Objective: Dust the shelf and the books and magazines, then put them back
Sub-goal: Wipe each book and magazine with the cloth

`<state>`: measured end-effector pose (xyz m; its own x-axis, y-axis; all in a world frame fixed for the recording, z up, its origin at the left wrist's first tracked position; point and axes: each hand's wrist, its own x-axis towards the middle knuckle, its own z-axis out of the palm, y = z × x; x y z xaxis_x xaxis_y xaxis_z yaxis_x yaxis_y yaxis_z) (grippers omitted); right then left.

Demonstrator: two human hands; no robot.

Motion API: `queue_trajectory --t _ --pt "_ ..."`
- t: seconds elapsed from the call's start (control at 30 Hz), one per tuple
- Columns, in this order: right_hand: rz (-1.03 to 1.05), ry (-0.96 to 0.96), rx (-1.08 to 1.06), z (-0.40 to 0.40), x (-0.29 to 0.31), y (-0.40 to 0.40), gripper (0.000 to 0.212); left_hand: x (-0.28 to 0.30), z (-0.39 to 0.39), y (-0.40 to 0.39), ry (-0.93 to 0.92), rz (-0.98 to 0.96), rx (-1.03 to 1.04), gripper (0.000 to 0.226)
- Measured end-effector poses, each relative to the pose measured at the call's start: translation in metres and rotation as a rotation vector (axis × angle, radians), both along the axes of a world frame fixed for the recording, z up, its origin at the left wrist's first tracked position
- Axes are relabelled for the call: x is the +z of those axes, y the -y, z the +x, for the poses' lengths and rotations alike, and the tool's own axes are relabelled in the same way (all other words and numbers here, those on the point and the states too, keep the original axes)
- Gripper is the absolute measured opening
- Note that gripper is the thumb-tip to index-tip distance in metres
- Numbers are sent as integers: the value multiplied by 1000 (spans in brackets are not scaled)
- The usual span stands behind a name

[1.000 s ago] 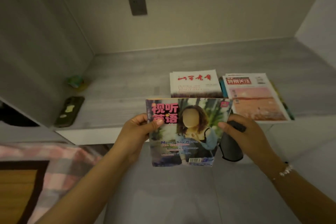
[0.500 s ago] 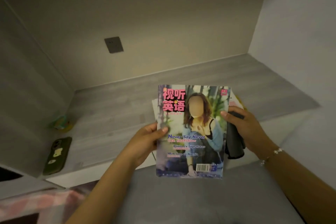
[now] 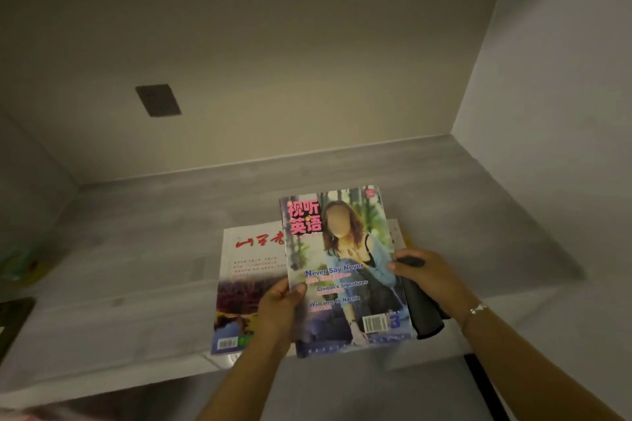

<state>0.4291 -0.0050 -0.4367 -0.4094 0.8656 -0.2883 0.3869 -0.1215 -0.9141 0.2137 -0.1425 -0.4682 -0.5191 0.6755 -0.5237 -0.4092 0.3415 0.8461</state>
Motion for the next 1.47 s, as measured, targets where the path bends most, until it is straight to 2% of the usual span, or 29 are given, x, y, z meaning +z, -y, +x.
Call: queue_trajectory --t 0.13,0.23,0.33,0.43,0.5,0.57,0.67,0.73,0.77,0.87,0.9,1.0,1.13,1.2,1.3,1.4,1.47 --pt "-4 88 15 15 -21 -36 6 -22 22 -43 55 -46 41 20" --pt "12 156 -26 22 -41 -57 5 -39 34 -70 -13 -79 34 17" --pt "0 224 -56 24 -59 -74 12 -44 40 -95 -253 -175 -90 23" --pt "-47 323 -90 24 -81 -83 26 -53 39 -107 -522 -297 -247 10" --pt "-51 402 -86 22 -92 -86 37 -63 37 -110 -542 -292 -308 7" --pt "-25 466 -49 20 -98 -89 43 -68 38 -110 -518 -245 -321 14" --pt "7 502 -22 20 -101 -92 32 -73 38 -110 -506 -182 -293 23" --pt "42 518 -34 21 -99 -92 19 -73 39 -108 -499 -199 -286 19" --pt "55 517 -55 23 -99 -92 19 -71 40 -107 -517 -205 -283 19" --pt "95 540 -150 29 -96 -91 37 -74 38 -108 -564 -223 -302 25" --pt "112 555 -180 32 -92 -91 36 -74 38 -109 -568 -234 -306 27" --pt "155 510 -261 38 -72 -93 25 -74 34 -109 -620 -278 -334 33" --pt "82 206 -317 36 -37 -93 25 -69 35 -116 -783 -368 -403 41" --pt "34 90 -311 30 -23 -90 20 -57 35 -128 -728 -262 -444 36" --pt "-76 -87 -321 18 -13 -82 18 -24 44 -143 -523 -69 -528 13" --pt "-147 -154 -311 7 -14 -75 19 5 56 -153 -291 2 -674 16" --pt "-205 -201 -334 4 -17 -71 25 7 64 -160 -44 33 -701 15"
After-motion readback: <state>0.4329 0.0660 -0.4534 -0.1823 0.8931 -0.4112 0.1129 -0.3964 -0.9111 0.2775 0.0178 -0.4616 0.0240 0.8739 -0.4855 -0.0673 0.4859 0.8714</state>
